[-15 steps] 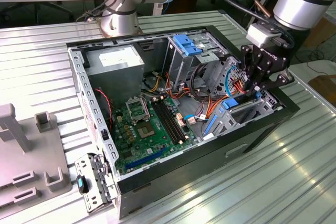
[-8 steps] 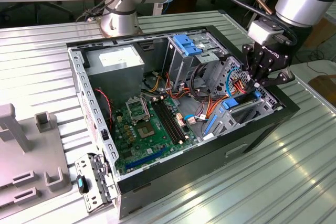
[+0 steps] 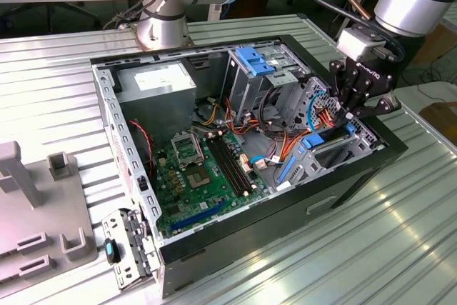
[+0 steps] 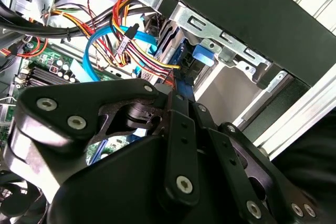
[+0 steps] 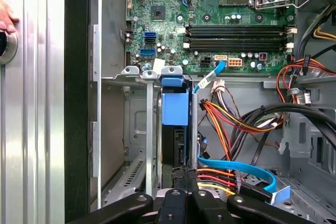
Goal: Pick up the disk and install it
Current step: 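Insert the second disk wire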
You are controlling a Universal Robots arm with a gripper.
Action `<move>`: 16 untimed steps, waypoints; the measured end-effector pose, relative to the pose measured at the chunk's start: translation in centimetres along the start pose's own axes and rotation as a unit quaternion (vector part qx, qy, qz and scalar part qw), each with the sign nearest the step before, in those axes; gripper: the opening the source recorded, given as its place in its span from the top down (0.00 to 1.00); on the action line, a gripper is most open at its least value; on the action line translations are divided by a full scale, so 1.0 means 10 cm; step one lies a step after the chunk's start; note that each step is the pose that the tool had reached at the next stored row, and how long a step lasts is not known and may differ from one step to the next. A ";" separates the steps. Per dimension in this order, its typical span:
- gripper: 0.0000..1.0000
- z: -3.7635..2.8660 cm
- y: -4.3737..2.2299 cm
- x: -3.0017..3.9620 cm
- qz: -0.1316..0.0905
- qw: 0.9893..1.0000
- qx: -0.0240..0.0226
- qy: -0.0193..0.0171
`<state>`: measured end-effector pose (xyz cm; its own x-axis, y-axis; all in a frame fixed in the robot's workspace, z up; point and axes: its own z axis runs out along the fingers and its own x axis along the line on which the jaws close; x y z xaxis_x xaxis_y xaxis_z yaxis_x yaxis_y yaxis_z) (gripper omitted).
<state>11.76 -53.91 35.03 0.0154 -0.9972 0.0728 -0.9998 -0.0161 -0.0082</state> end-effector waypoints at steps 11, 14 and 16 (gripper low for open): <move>0.89 -0.023 0.171 0.003 0.000 1.000 0.000 0.000; 0.89 -0.301 0.169 0.013 0.000 1.000 0.000 0.000; 0.89 -0.360 0.168 -0.011 0.000 1.000 0.000 0.005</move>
<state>10.04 -53.56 38.60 0.0158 -0.9965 0.0819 -0.9998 -0.0165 -0.0077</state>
